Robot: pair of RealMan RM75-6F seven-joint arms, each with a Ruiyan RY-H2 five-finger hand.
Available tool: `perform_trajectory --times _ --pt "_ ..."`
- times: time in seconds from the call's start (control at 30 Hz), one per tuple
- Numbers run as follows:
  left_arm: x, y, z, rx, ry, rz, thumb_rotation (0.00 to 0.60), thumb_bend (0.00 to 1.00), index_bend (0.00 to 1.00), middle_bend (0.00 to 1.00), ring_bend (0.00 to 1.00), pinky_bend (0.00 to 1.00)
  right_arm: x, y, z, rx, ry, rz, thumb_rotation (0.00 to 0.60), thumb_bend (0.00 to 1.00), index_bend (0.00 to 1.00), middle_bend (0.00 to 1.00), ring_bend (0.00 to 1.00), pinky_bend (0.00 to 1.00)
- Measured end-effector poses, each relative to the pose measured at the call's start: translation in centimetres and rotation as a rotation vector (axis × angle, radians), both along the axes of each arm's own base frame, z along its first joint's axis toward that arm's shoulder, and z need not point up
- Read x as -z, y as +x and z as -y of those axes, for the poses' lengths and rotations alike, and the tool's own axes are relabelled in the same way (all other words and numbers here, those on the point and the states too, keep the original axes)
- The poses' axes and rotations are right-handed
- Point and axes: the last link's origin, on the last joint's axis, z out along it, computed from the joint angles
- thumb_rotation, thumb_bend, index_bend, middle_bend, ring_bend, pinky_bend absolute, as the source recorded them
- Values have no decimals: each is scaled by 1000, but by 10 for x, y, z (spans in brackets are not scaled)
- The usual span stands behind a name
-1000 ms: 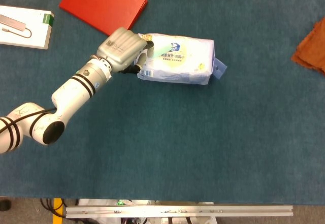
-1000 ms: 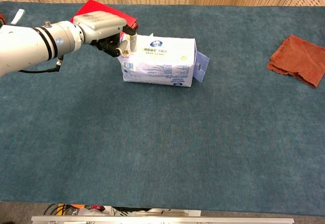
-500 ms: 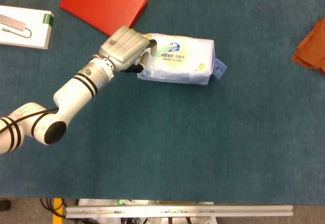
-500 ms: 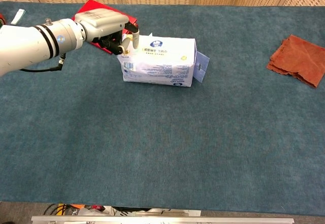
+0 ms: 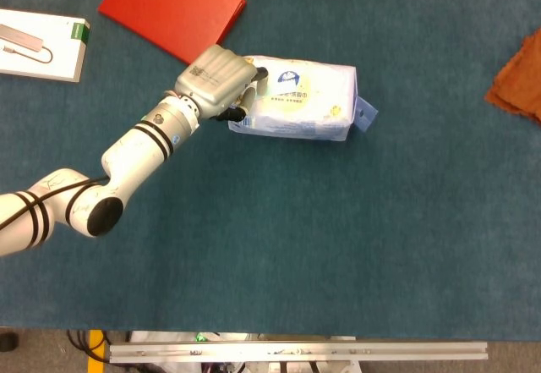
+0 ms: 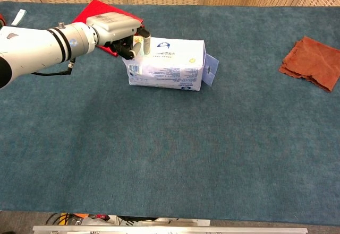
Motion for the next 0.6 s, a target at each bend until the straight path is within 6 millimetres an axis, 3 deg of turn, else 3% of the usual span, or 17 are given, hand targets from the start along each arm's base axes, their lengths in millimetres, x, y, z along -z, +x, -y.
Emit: perform_trajectory --times 0.6 --pt "5 1 2 2 -2 -21 504 699 393 1000 1000 975 -1 -2 -2 3 -6 2 600 298 161 269 257 257"
